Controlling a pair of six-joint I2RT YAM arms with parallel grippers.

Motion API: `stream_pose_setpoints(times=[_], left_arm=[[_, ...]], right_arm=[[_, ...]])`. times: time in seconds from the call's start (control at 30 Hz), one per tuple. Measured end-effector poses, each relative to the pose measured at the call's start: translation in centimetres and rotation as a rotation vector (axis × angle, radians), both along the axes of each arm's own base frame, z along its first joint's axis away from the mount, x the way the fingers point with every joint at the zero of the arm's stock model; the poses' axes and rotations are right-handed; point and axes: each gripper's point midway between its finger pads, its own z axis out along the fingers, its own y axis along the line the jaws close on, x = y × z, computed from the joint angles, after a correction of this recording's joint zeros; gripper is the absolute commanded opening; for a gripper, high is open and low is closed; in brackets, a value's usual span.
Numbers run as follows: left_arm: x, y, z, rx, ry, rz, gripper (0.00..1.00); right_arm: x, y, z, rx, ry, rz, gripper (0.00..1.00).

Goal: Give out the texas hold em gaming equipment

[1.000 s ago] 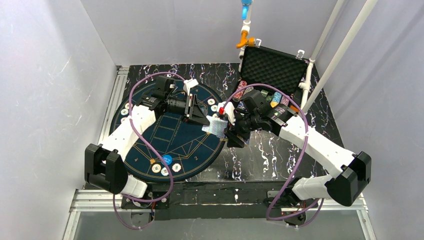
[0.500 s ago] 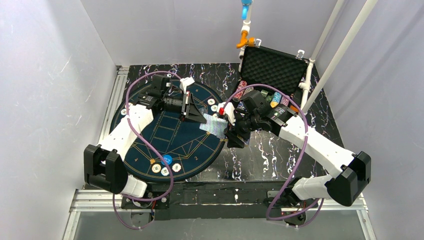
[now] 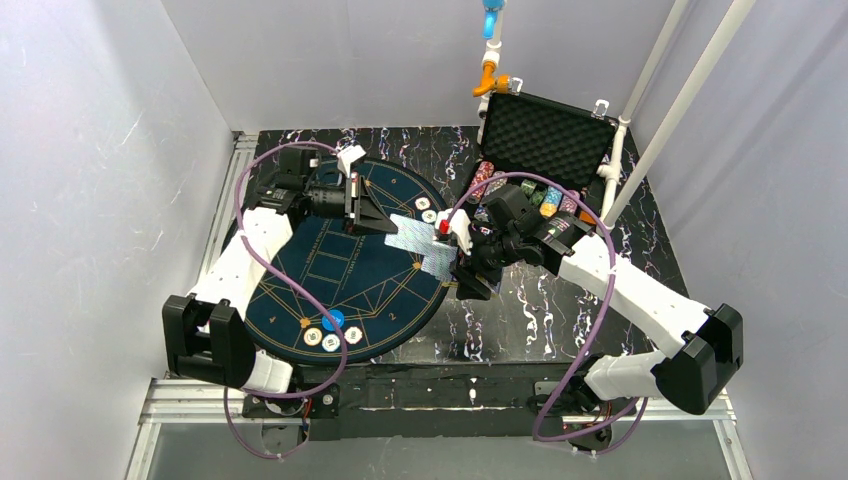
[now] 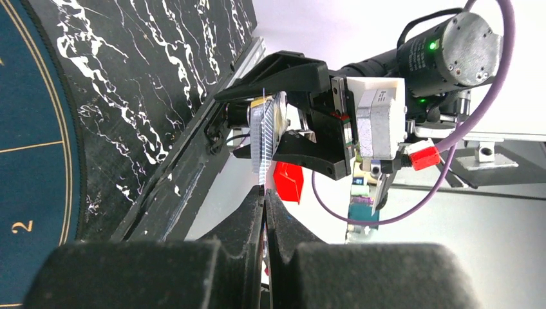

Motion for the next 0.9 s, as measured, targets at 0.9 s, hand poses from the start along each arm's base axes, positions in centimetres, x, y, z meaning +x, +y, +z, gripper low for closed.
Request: stream_pose_setpoints(times=[0.9], left_arm=[[-1.7, 22.0, -10.6, 0.367, 0.019, 0.108, 0.0]], right_arm=[[0.1, -0.1, 0.0, -0.002, -0.019, 0.014, 0.01]])
